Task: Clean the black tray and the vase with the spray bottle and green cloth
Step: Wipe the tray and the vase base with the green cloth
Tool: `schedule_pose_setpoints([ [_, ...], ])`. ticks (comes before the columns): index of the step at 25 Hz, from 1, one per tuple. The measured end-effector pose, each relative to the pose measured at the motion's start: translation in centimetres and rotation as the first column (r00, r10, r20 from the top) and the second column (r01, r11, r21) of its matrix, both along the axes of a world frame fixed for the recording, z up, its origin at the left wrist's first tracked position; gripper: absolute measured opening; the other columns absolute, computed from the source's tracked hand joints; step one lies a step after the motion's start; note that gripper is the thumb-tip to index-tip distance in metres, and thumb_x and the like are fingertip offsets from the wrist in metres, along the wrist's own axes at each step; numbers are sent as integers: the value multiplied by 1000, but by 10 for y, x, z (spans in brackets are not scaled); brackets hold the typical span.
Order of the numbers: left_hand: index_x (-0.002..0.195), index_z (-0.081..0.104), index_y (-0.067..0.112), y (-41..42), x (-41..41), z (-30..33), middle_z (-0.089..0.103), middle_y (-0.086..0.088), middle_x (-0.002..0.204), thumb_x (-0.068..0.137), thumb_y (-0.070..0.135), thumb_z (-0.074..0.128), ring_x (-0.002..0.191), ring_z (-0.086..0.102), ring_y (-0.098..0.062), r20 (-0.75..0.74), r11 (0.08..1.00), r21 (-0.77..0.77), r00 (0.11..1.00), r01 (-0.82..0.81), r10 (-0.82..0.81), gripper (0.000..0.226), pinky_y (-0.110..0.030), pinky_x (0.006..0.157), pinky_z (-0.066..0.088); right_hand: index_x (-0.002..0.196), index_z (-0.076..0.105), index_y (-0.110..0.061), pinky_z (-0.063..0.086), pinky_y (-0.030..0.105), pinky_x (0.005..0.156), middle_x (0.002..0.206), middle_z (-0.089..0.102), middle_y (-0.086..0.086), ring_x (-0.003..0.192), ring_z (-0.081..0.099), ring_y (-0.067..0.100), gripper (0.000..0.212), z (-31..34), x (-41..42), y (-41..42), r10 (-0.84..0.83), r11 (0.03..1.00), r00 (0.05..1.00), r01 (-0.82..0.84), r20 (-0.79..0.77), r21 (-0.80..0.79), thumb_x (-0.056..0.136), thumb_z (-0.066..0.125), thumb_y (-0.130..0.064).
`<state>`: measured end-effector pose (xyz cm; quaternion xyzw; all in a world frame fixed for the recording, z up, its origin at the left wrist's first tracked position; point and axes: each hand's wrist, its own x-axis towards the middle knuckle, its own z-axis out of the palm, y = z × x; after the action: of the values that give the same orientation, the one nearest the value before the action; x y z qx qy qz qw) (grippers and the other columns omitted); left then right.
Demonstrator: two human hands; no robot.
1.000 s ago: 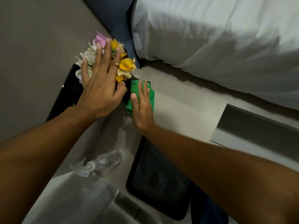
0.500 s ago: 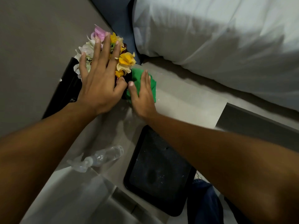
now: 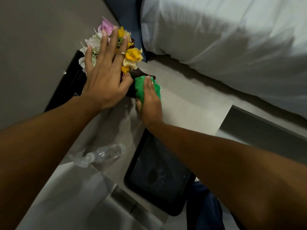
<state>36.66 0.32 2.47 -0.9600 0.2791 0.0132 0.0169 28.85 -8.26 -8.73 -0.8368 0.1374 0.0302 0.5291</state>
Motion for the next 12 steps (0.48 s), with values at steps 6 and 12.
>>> schedule_pose_setpoints([
  [6, 154, -1, 27, 3, 0, 1, -3, -6, 165, 87, 41, 36, 151, -6, -29, 17, 999, 31, 1000, -6, 6, 78, -61, 117, 0, 152, 31, -5, 31, 37, 118, 155, 40, 15, 140, 42, 31, 75, 23, -38, -28, 160, 986, 985, -162, 59, 40, 86, 66, -1],
  [12, 154, -1, 24, 3, -4, 9, -1, -9, 165, 94, 58, 24, 151, -3, -33, 38, 992, 128, 999, 18, -24, 73, -64, 116, 0, 146, 40, 4, 40, 49, 112, 151, 42, 24, 138, 45, 37, 81, 35, -143, -31, 646, 756, 747, -598, 157, -267, 72, 72, 9],
])
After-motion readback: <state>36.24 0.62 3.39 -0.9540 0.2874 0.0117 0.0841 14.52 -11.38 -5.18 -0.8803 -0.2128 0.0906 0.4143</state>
